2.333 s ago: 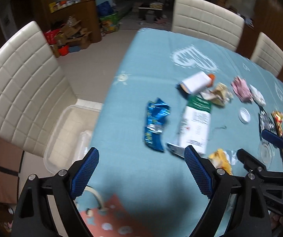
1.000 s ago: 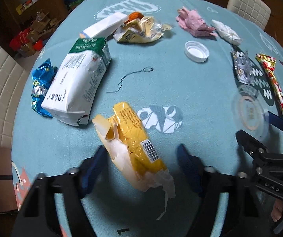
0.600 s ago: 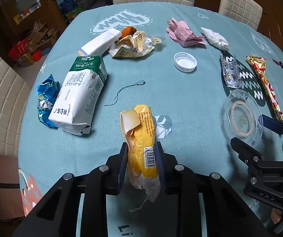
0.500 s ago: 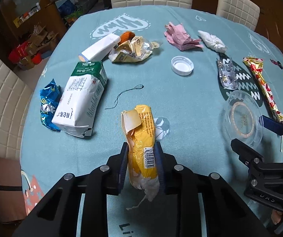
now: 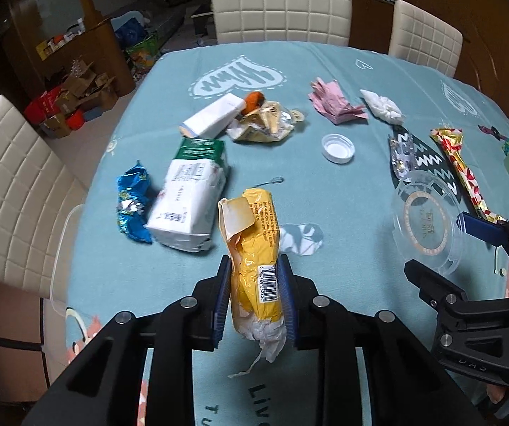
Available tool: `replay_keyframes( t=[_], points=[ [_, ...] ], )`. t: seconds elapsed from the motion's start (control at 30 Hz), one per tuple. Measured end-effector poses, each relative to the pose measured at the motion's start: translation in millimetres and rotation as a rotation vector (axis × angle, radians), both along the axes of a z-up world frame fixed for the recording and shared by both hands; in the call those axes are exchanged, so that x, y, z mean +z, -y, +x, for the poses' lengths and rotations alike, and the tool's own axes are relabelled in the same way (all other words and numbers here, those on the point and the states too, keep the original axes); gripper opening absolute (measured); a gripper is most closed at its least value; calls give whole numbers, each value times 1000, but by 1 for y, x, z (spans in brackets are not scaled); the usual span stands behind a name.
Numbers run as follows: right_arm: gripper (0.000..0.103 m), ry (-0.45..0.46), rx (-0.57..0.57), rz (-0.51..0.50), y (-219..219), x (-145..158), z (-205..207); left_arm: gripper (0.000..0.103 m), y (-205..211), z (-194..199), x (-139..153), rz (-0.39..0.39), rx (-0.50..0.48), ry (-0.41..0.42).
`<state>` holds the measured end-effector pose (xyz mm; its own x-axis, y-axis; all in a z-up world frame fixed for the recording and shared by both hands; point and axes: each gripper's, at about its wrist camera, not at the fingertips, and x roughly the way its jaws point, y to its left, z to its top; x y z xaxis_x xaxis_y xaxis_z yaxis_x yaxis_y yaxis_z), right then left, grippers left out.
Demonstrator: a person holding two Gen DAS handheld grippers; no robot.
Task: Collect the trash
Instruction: 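Carry the yellow wrapper and clear lid to the bin and release both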
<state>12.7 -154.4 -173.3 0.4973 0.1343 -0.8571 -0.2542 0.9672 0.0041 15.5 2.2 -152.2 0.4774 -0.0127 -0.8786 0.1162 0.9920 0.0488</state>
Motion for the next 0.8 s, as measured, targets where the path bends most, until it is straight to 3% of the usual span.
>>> replay_keyframes(
  t=[0.8],
  points=[
    [84, 34, 312, -4, -164, 17, 15, 26, -157, -17, 2, 1, 295, 23]
  ],
)
